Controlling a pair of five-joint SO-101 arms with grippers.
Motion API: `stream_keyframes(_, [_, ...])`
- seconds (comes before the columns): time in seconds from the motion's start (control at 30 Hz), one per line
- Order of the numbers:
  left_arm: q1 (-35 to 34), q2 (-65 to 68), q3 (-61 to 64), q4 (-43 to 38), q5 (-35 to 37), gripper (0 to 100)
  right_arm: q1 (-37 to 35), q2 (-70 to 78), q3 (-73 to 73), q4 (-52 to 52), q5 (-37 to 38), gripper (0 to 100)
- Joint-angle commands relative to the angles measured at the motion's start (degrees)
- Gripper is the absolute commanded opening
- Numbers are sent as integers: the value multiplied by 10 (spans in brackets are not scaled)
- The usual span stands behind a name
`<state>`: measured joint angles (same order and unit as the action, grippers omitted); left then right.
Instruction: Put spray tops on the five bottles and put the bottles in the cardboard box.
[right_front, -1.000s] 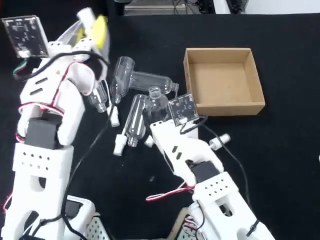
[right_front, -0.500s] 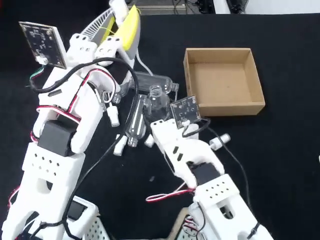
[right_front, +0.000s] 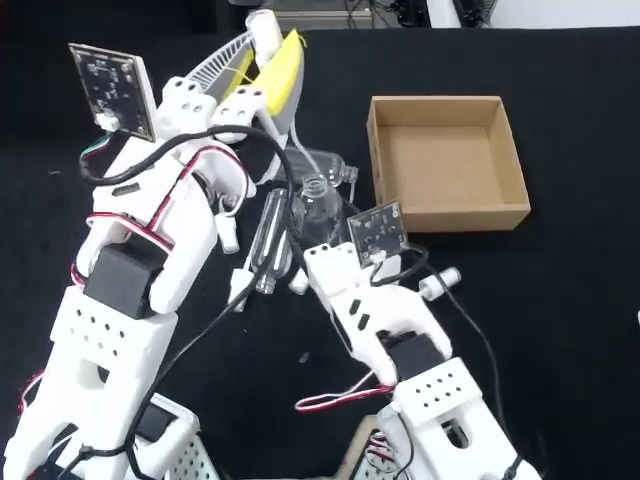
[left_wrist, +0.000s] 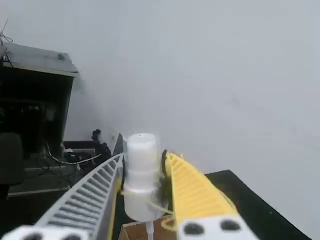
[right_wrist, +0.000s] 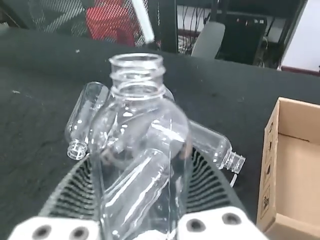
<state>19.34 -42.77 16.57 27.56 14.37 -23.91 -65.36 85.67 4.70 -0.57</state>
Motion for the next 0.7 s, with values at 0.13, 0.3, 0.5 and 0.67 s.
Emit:
stream_keyframes(0.13, [5,-12,-32,42,1,33,12,-18,-5,-14,-4,10])
stream_keyframes(0.3, [7,-11,-19,41,1,34,12,-18,-5,-14,-4,10])
stream_keyframes(0.5, [15,-11,16,44,1,90,12,-18,-5,-14,-4,10])
stream_keyframes(0.67, [53,-18,63,44,1,148,12,-18,-5,-14,-3,10])
